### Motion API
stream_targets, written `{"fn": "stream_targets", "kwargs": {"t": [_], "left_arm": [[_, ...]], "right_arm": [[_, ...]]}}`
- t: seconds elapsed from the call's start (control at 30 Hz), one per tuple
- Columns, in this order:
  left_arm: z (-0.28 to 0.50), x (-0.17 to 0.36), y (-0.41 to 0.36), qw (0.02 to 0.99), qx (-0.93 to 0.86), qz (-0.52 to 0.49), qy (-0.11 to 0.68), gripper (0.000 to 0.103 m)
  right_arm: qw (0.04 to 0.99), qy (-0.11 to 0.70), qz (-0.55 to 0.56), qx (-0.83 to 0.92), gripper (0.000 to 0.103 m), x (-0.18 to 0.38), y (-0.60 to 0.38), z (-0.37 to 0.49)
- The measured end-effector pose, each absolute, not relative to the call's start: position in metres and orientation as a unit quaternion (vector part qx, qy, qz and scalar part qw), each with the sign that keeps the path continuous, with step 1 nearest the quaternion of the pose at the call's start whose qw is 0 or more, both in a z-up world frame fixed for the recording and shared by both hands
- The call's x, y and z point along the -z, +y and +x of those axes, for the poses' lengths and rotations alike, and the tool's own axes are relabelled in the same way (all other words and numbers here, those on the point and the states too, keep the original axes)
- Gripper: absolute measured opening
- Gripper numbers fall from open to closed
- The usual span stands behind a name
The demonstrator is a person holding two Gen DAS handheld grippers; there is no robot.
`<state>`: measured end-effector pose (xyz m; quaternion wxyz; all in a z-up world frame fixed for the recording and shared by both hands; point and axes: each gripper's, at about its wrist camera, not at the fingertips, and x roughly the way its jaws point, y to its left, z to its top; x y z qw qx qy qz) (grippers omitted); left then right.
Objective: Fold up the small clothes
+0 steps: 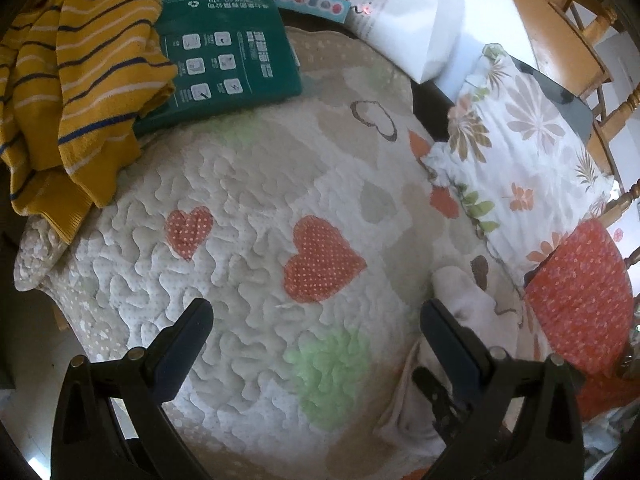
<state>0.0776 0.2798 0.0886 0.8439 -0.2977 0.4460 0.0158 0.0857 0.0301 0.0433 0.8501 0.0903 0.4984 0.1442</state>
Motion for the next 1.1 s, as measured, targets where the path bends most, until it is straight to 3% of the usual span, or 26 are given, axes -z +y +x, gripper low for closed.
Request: {"fn": "stream_targets", "kwargs": {"t": [0.07,0.33,0.63,0.7,0.73,0.77,0.8,0.87,0.9,1.1], "left_arm": [[0.079,-0.087,0.277,0.843,-0.013,-0.295,0.449,0.103],[0.086,-0.074,0.238,0.831,0.055,-0.283,0.475,0.103],[0.098,-0.051,0.152,0.807,0.154,-0.224,0.524,0.102],[0.100,-0.042,0.144,0.802,0.143,-0.215,0.539,0.082],[0.101,-0.037,0.143,0.794,0.143,-0.215,0.550,0.050],[0.102,-0.031,0.141,0.781,0.149,-0.223,0.565,0.024],[0.103,-0.025,0.142,0.764,0.159,-0.245,0.575,0.018],[0.102,-0.025,0.141,0.755,0.171,-0.270,0.573,0.017],[0.100,-0.030,0.139,0.756,0.180,-0.274,0.567,0.017],[0.085,-0.030,0.109,0.725,0.240,-0.291,0.576,0.017]], "right_arm": [[0.837,0.499,0.123,-0.188,0.061,-0.052,0.019,0.079],[0.872,0.454,0.141,-0.118,0.061,-0.081,-0.074,0.043],[0.857,0.473,0.198,-0.045,0.067,-0.047,-0.132,0.053],[0.861,0.463,0.203,-0.046,0.075,-0.046,-0.127,0.060],[0.863,0.462,0.200,-0.050,0.075,-0.044,-0.124,0.064],[0.861,0.467,0.191,-0.060,0.066,-0.042,-0.120,0.070],[0.859,0.472,0.186,-0.065,0.041,-0.042,-0.120,0.071],[0.856,0.477,0.185,-0.080,0.026,-0.049,-0.122,0.071],[0.857,0.473,0.185,-0.086,0.022,-0.056,-0.127,0.067],[0.866,0.457,0.199,-0.038,0.019,-0.062,-0.174,0.037]]}}
